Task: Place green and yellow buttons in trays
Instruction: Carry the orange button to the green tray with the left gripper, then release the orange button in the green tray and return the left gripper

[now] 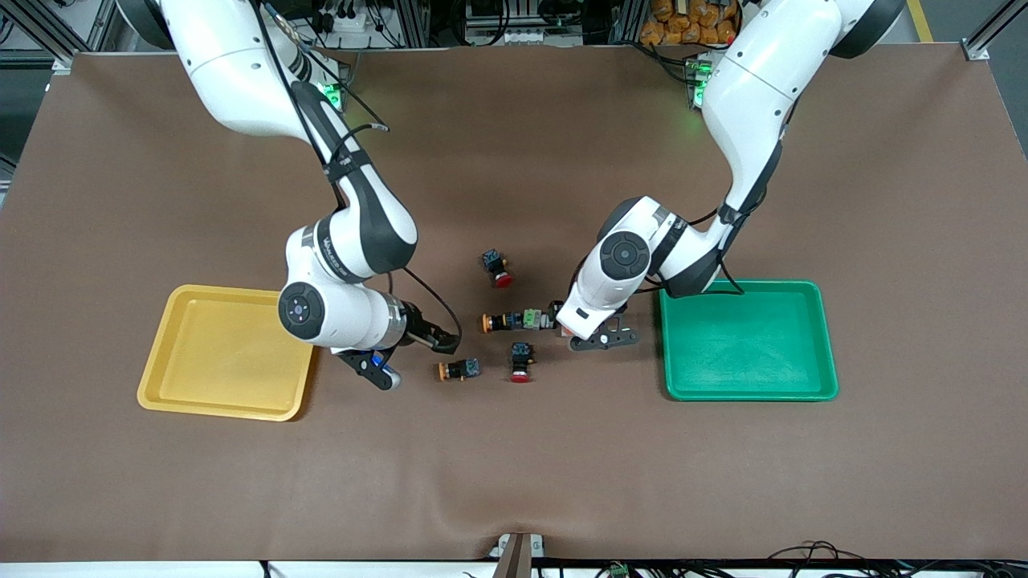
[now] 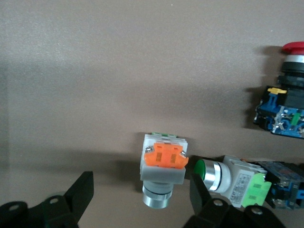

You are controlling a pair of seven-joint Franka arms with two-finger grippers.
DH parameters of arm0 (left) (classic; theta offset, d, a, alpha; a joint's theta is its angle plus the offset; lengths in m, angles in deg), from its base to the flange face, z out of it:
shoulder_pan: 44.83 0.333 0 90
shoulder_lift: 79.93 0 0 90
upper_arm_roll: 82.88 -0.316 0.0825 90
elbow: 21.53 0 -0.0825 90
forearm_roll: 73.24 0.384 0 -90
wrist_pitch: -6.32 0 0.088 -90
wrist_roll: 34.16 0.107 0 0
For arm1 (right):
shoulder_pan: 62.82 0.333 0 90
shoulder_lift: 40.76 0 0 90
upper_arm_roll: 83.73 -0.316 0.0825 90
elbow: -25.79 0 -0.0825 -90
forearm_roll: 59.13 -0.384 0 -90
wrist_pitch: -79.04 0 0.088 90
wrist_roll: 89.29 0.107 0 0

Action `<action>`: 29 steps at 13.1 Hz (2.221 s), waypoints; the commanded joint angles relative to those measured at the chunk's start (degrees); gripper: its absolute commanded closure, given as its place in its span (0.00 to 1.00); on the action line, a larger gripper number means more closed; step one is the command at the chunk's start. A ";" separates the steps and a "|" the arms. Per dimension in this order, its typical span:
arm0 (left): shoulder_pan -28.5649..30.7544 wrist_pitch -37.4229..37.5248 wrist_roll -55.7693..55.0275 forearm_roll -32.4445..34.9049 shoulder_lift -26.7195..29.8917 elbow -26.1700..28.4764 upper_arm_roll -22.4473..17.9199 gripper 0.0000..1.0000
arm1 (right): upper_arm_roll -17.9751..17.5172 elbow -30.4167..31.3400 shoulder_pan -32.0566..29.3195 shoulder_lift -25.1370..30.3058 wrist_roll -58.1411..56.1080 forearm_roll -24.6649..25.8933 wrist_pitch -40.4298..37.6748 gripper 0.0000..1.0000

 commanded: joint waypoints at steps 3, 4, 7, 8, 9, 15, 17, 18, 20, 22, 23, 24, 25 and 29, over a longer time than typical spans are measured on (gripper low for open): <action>-0.78 -2.13 -1.05 1.79 -1.63 -1.16 -0.39 0.15 | 0.27 -7.46 -0.60 -8.55 5.46 -11.81 2.54 0.00; -0.87 -2.22 -1.05 1.79 -1.90 -1.25 -0.39 0.17 | 0.27 -10.61 -0.95 -11.35 5.46 -15.31 2.28 0.00; -1.31 -2.22 -1.05 1.79 -2.16 -1.25 -0.47 0.44 | 0.36 -12.40 -1.48 -13.84 4.76 -18.15 2.19 0.00; -1.31 -2.22 -1.05 1.79 -1.99 -1.25 -0.47 0.64 | 0.36 -12.31 -1.92 -14.28 3.80 -18.15 2.28 0.00; -0.96 -2.13 -0.88 1.88 -1.55 -1.16 -0.47 0.94 | 0.36 -12.31 -2.80 -15.15 1.09 -18.68 2.37 0.00; 5.71 9.62 0.09 2.58 7.13 -0.19 -0.47 1.00 | 0.45 -10.55 -3.95 -17.18 -11.67 -25.71 2.54 0.00; 8.70 14.98 0.44 2.67 9.78 -0.19 -0.56 1.00 | 0.36 -10.55 -4.21 -18.06 -15.88 -25.71 2.54 0.00; 10.63 16.40 1.66 2.76 10.40 -0.19 -0.56 1.00 | 0.45 -10.46 -4.21 -18.23 -16.77 -25.71 2.54 0.00; 14.93 18.34 5.35 4.34 11.02 -0.10 -0.56 1.00 | 0.45 -10.46 -4.12 -18.32 -17.13 -25.62 2.54 0.00; 19.15 18.70 6.86 9.50 11.02 1.38 -0.39 1.00 | 0.45 -10.46 -3.77 -18.50 -19.66 -25.01 2.54 0.00; 20.74 18.35 6.95 11.53 10.58 2.35 -0.30 1.00 | 0.45 -10.29 -3.94 -18.59 -23.68 -25.01 2.46 0.18; 21.80 18.17 6.95 11.72 10.32 3.05 -0.30 1.00 | 0.45 -9.33 -4.21 -18.68 -27.81 -25.27 2.54 0.48; 23.11 17.82 7.03 11.81 10.23 4.10 -0.30 1.00 | 0.53 -8.88 -4.47 -19.29 -30.20 -25.45 2.63 0.73; 27.68 16.68 8.96 11.81 9.09 4.99 -0.30 1.00 | 0.53 -9.41 -5.79 -20.70 -31.37 -25.54 5.27 0.70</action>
